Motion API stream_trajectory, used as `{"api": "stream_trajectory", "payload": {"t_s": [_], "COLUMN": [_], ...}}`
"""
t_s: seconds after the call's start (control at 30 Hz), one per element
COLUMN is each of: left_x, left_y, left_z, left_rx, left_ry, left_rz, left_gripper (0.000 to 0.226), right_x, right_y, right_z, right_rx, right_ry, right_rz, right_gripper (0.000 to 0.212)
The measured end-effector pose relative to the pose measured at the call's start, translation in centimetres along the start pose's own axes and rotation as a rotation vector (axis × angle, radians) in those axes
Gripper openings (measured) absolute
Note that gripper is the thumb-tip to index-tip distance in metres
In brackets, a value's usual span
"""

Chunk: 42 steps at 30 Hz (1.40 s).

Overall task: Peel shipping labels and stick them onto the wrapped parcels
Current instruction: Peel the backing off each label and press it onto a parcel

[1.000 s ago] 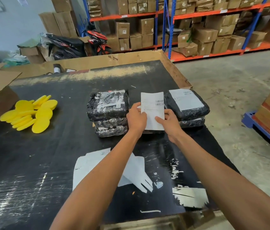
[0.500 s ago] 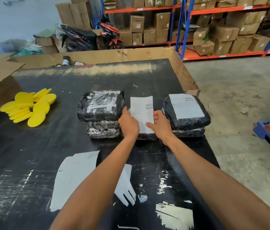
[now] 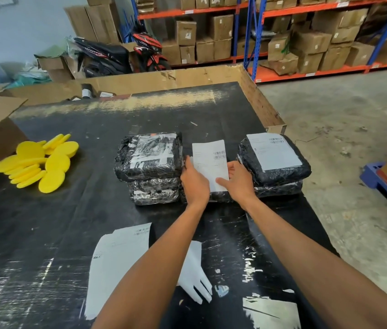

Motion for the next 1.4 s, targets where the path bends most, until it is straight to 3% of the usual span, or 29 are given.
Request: {"api": "stream_trajectory", "payload": {"t_s": [0.1,0.3,0.37,0.5,0.6,0.83,1.07,1.4], "left_x": [0.0,1.2,1.5,1.2,0.1,-3.3,-5.1,-4.1], "left_y": [0.0,0.8,1.0,1.3,1.1,0.1,-0.2,-0.7], "left_z": [-0.3,-1.1,-1.2,-1.7,-3.5,-5.4,-5.9,-6.6], "left_rx": [-0.007,-0.069,-0.088,-0.125,-0.27,-0.45,-0.418,-0.425], "left_ry": [-0.018,-0.086,-0.072,-0.111,-0.297,-0.52,-0.512,-0.643], "left_rz": [-0.035,-0.069,-0.097,-0.247,-0.366,-0.299,-0.213,-0.167], "left_gripper": [0.058,0.073,0.077,0.078,0.066,0.053,0.048,0.054], "right_x": [0.2,1.5,1.9,1.8,0.4,-3.2,-6.2,-5.8], "right_y": [0.1,-0.4,-0.5,-0.9,-0.7,-1.2,-2.4,0.5], "right_z": [-0.1,-0.1,-0.1,-0.1,-0.8,-2.3,-3.9,-3.2], "right_rx": [-0.007,-0.019,0.036,0.142,0.194,0.269,0.336,0.235], "right_ry": [0.024,0.057,0.08,0.113,0.052,-0.068,-0.176,-0.133], "right_rz": [0.017,0.095,0.158,0.315,0.253,0.126,-0.004,-0.28], "right_gripper": [0.041,0.068,0.06,0.023,0.032,0.047,0.05,0.056]}}
Point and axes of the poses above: each hand's wrist, its own x-axis away from the middle knuckle, its own z-axis out of the back of the hand, y = z × x, the point moved 9 cm from there along -x, towards the middle knuckle, and after that the axes turned 13 degrees about -z, right-handed, at the moved point
